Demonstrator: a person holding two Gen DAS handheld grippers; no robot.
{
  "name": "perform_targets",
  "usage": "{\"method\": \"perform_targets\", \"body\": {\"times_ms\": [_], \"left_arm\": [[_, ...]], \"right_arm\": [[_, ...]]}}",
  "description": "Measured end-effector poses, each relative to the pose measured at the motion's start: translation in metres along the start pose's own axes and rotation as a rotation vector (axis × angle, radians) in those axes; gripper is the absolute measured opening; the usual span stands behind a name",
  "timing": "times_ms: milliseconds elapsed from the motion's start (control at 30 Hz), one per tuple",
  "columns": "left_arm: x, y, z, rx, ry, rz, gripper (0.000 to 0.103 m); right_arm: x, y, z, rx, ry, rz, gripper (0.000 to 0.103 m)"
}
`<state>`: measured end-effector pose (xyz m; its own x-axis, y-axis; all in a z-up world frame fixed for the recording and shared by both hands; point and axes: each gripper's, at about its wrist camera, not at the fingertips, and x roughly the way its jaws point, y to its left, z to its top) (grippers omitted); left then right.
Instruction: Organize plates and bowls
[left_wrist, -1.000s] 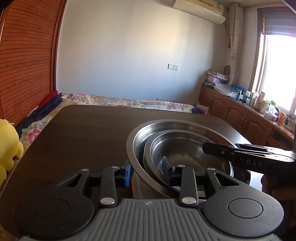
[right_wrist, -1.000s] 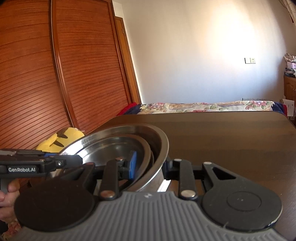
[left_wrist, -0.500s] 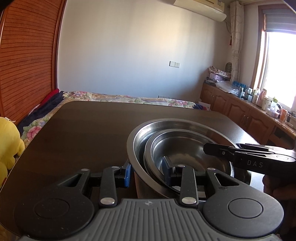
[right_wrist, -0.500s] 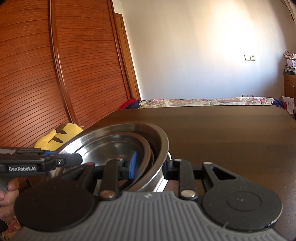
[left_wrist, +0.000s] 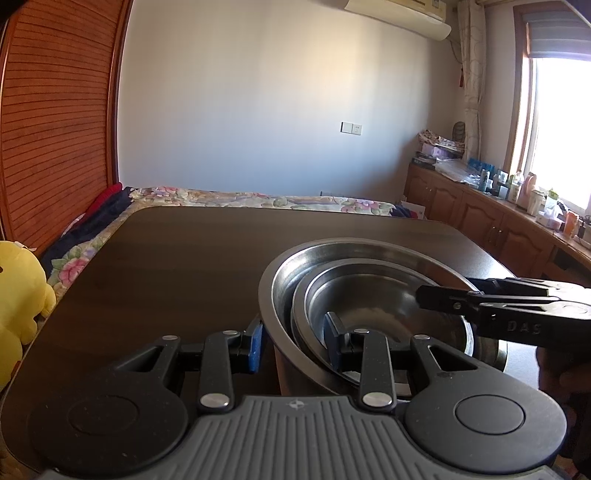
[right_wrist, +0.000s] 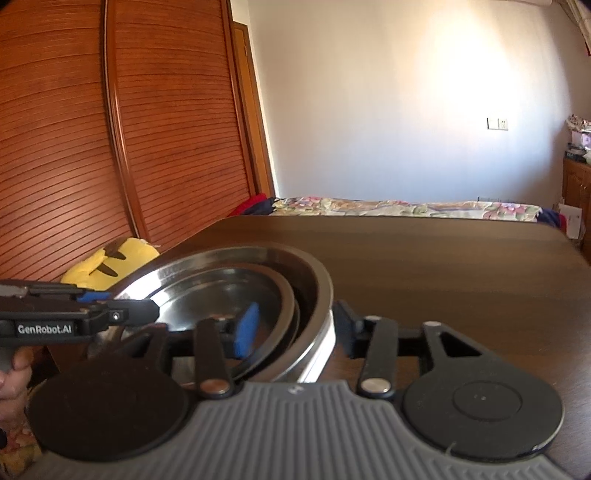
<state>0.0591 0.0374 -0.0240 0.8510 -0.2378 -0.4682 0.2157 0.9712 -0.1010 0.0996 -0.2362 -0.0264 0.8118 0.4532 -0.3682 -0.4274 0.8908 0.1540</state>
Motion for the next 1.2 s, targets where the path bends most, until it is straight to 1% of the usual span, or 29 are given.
{"method": "perform_targets", "body": {"times_ms": [100, 167, 300, 400, 467, 500, 567, 600, 667, 700, 733, 767, 800, 833, 867, 900, 1000, 1100, 1200], "left_arm": [[-0.003, 0.001, 0.002, 0.001, -0.007, 0.008, 0.037], [-0.006, 0.001, 0.004, 0.000, -0.015, 0.013, 0.042], [-0.013, 0.001, 0.008, 0.003, -0.026, 0.017, 0.046], [-0.019, -0.002, 0.012, 0.015, -0.035, 0.016, 0.055], [-0.024, -0.007, 0.014, 0.026, -0.039, 0.016, 0.064], [-0.026, -0.009, 0.014, 0.030, -0.040, 0.017, 0.067], [-0.032, -0.014, 0.015, 0.036, -0.046, 0.018, 0.079], [-0.034, -0.015, 0.016, 0.039, -0.049, 0.017, 0.082], [-0.039, -0.019, 0.018, 0.042, -0.060, 0.016, 0.092], [-0.042, -0.021, 0.018, 0.044, -0.066, 0.015, 0.094], [-0.045, -0.023, 0.019, 0.047, -0.072, 0.015, 0.098], [-0.047, -0.024, 0.019, 0.049, -0.078, 0.019, 0.101], [-0.050, -0.027, 0.019, 0.054, -0.084, 0.022, 0.102], [-0.052, -0.028, 0.019, 0.059, -0.090, 0.026, 0.103], [-0.054, -0.030, 0.019, 0.061, -0.093, 0.030, 0.103], [-0.055, -0.032, 0.018, 0.063, -0.091, 0.036, 0.103], [-0.057, -0.038, 0.014, 0.082, -0.081, 0.056, 0.103], [-0.057, -0.041, 0.011, 0.082, -0.076, 0.071, 0.103], [-0.057, -0.045, 0.007, 0.089, -0.075, 0.123, 0.103]], "right_arm": [[-0.007, -0.002, 0.003, -0.007, -0.012, -0.019, 0.052], [-0.013, -0.003, 0.006, -0.009, -0.019, -0.032, 0.052], [-0.029, -0.006, 0.013, -0.015, -0.042, -0.061, 0.052], [-0.042, -0.008, 0.017, -0.011, -0.063, -0.078, 0.052], [-0.051, -0.008, 0.020, -0.010, -0.073, -0.090, 0.053], [-0.054, -0.008, 0.021, -0.012, -0.075, -0.096, 0.054], [-0.062, -0.007, 0.024, -0.011, -0.087, -0.113, 0.059], [-0.065, -0.006, 0.024, -0.010, -0.094, -0.119, 0.061], [-0.072, -0.005, 0.025, -0.009, -0.106, -0.136, 0.067], [-0.075, -0.004, 0.025, -0.008, -0.110, -0.142, 0.068], [-0.078, -0.003, 0.025, -0.008, -0.111, -0.147, 0.073], [-0.080, -0.002, 0.024, -0.009, -0.113, -0.151, 0.080], [-0.082, -0.001, 0.024, -0.008, -0.119, -0.156, 0.084], [-0.084, 0.000, 0.023, -0.008, -0.124, -0.160, 0.090], [-0.086, 0.002, 0.022, -0.009, -0.131, -0.165, 0.093], [-0.088, 0.003, 0.022, -0.009, -0.136, -0.170, 0.094], [-0.092, 0.006, 0.020, -0.003, -0.146, -0.185, 0.103], [-0.096, 0.009, 0.017, -0.006, -0.155, -0.206, 0.103], [-0.097, 0.011, 0.017, -0.009, -0.153, -0.242, 0.103]]}}
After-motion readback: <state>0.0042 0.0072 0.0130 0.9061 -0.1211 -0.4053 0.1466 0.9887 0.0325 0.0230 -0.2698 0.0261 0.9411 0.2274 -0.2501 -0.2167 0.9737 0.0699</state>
